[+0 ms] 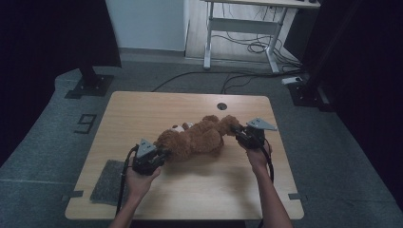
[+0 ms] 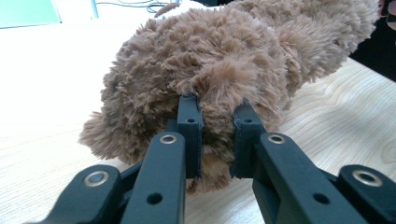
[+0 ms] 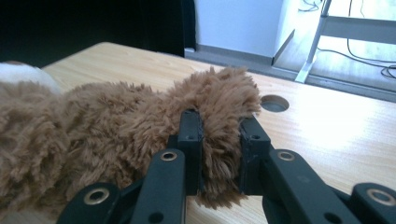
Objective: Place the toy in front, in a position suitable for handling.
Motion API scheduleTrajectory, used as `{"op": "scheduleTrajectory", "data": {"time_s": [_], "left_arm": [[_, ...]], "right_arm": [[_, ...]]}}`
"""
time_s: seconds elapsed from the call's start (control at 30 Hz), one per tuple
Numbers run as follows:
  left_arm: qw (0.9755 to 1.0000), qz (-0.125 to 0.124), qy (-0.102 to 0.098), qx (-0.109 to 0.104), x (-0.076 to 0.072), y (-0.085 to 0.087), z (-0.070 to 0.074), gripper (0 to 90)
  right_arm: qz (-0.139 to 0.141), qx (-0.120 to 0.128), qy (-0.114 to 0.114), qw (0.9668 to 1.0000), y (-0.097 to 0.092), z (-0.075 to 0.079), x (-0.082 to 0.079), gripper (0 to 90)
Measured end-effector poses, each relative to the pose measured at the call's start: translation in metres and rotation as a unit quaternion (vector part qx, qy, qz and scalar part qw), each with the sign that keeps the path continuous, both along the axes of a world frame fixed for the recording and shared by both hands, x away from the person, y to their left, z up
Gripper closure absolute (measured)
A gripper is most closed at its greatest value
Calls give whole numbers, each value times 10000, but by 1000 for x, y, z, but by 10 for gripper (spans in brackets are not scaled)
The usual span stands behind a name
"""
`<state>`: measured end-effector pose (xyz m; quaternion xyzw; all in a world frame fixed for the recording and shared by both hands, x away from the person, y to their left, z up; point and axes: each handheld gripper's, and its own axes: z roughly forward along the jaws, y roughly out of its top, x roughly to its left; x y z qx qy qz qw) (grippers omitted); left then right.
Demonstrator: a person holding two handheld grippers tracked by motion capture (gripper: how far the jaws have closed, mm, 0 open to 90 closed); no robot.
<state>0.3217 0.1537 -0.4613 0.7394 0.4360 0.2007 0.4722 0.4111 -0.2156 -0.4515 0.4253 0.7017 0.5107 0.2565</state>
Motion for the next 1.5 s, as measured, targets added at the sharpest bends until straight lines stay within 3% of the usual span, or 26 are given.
{"op": "scheduleTrajectory", "data": {"time_s": [0.37, 0.67, 0.8, 1.13, 1.3, 1.5], "left_arm": [[9999, -103, 3, -66, 6, 6, 8, 776], [9994, -266, 87, -197, 17, 10, 16, 776], [9991, -370, 84, -162, 23, 11, 19, 776], [9986, -468, 173, -156, 42, 8, 12, 776], [9984, -381, 415, -26, 52, 6, -1, 776], [9972, -293, 667, 163, 52, 11, -19, 763]], "right_arm": [[58, 304, -128, 9994, -6, 13, -13, 761], [58, 354, -209, 9991, -12, 24, -26, 764], [69, 315, -247, 9992, -15, 29, -32, 767], [41, 393, -373, 9985, -19, 34, -44, 770], [119, 375, -403, 9984, -16, 28, -52, 771], [204, 327, -212, 9990, -11, -4, -58, 765]]}}
